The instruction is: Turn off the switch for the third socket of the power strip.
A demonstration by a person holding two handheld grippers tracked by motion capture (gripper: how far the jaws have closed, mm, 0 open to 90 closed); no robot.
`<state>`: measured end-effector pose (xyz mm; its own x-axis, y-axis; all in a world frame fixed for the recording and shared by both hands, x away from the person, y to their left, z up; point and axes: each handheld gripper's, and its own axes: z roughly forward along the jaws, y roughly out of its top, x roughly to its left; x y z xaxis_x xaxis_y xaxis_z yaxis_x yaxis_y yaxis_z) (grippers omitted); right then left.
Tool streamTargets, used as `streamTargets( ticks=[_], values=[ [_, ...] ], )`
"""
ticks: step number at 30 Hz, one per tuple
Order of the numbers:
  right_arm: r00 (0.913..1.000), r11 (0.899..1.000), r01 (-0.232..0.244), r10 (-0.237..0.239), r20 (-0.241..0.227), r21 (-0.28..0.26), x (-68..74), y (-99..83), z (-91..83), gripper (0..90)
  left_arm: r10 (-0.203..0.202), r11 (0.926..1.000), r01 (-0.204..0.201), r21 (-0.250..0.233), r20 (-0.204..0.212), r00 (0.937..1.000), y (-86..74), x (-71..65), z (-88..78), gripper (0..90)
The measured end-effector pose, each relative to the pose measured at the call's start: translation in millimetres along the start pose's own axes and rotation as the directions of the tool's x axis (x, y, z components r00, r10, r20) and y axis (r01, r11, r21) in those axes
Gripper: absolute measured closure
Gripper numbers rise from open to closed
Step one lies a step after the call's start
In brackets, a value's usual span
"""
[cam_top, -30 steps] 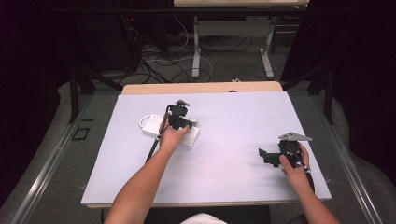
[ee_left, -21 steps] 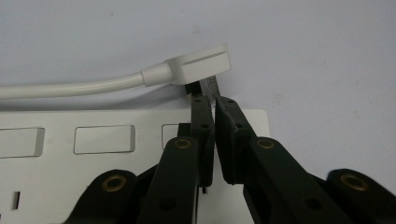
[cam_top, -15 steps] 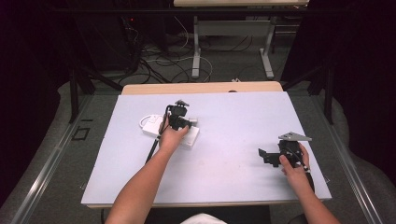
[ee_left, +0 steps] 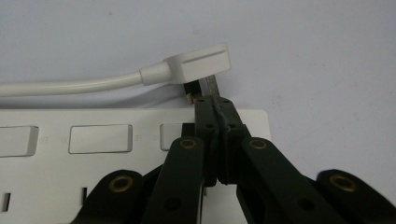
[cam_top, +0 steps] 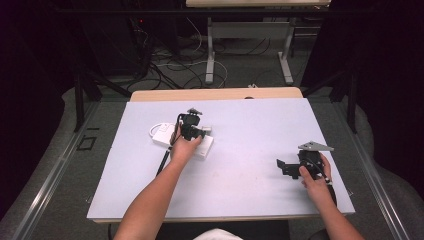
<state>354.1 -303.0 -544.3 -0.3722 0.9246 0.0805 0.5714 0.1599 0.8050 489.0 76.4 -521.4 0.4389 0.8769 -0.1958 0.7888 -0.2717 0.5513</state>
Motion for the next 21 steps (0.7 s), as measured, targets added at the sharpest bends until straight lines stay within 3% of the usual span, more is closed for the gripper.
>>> streamTargets(
  ticks=[8,21],
  values=[
    [1.0,1.0,0.003,-0.003,0.001,-0.002,-0.6,0.1,0.2,0.0,0.008,1.0,-0.008,0.002,-0.005,1.0,0.1,-0.2,-0.4,90.0],
    [0.9997,1.0,-0.023,0.023,-0.003,-0.001,-2.7,-1.1,1.1,0.0,-0.017,0.9998,0.017,-0.006,0.013,0.9998,0.7,-2.2,0.7,84.5]
  ],
)
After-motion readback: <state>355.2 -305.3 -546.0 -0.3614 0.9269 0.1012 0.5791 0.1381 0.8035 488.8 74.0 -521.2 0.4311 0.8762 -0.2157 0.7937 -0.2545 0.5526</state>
